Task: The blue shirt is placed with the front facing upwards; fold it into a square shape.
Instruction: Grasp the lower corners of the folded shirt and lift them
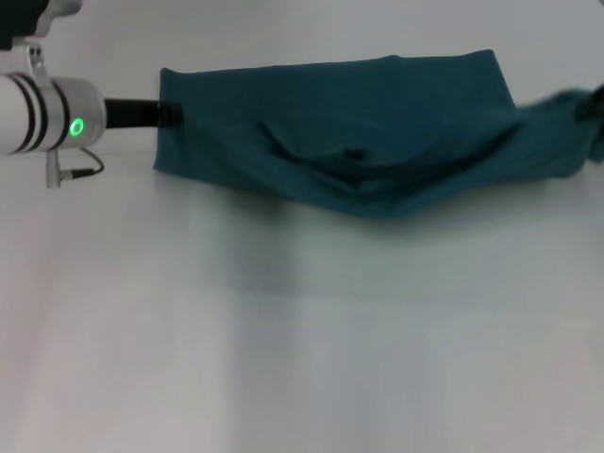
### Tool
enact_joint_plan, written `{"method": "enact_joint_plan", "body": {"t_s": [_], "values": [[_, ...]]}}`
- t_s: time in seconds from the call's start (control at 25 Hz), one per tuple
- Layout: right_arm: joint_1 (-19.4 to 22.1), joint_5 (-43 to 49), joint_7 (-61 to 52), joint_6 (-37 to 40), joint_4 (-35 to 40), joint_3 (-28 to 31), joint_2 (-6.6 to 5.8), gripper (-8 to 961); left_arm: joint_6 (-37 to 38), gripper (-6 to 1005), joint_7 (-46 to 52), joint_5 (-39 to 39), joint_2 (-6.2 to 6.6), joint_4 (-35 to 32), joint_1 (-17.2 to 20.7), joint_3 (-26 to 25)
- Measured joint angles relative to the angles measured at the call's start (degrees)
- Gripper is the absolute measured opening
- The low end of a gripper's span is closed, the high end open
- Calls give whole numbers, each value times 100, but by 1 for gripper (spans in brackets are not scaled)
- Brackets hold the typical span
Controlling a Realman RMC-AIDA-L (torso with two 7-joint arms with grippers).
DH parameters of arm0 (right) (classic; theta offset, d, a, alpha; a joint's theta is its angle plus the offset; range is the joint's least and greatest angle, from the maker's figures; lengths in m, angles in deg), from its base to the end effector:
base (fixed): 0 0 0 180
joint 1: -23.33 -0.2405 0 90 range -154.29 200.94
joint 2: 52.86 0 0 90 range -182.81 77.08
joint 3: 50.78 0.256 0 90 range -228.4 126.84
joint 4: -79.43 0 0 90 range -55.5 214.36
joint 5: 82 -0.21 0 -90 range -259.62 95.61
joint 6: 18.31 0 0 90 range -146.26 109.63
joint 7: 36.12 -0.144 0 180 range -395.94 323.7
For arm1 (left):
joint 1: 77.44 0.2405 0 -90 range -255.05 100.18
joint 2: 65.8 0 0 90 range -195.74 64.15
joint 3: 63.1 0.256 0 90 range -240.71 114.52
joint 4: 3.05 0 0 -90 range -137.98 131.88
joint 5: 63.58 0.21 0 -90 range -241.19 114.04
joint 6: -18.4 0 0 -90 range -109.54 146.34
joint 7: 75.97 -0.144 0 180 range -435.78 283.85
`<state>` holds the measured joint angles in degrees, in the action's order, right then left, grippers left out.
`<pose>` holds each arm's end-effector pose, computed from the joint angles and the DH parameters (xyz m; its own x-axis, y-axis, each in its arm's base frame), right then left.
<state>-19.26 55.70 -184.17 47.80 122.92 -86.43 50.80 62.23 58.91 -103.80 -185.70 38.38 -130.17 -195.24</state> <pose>0.2838 0.4489 0.1581 0.2494 -0.7207 -0.6468 -0.9484 -0.0465 -0.3138 -0.1772 0.4887 0.0167 0.6337 0.5753 0.5171 0.7674 -0.3834 -0.5139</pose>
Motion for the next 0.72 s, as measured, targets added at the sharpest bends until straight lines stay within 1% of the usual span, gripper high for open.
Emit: {"method": "enact_joint_plan", "body": {"t_s": [0.08,0.12,0.2,0.24,0.36,0.48,0.56,0.64,0.72], "values": [[101,122,-7,79,-28,-16,32,42,1,32,0,4,-13,16,60,0],[156,157,-6,137,-35,-16,40,42,127,32,23,-5,-33,159,244,-9],[311,176,10,344,18,-13,49,42,275,32,84,-10,-36,310,388,-16],[392,177,20,461,64,-3,52,42,401,32,122,-13,-58,466,507,-16],[643,176,39,723,252,7,75,42,782,32,209,-18,-157,980,866,-15],[787,317,50,861,297,-37,84,41,1223,32,242,-18,-295,1518,1228,-10],[853,399,75,866,298,-36,128,41,1432,32,261,-20,-372,1767,1441,16],[905,414,125,898,317,-37,217,41,1607,32,296,-21,-398,1870,1591,34],[919,415,170,964,357,-41,270,41,1734,32,345,-20,-403,1921,1695,38]]}}
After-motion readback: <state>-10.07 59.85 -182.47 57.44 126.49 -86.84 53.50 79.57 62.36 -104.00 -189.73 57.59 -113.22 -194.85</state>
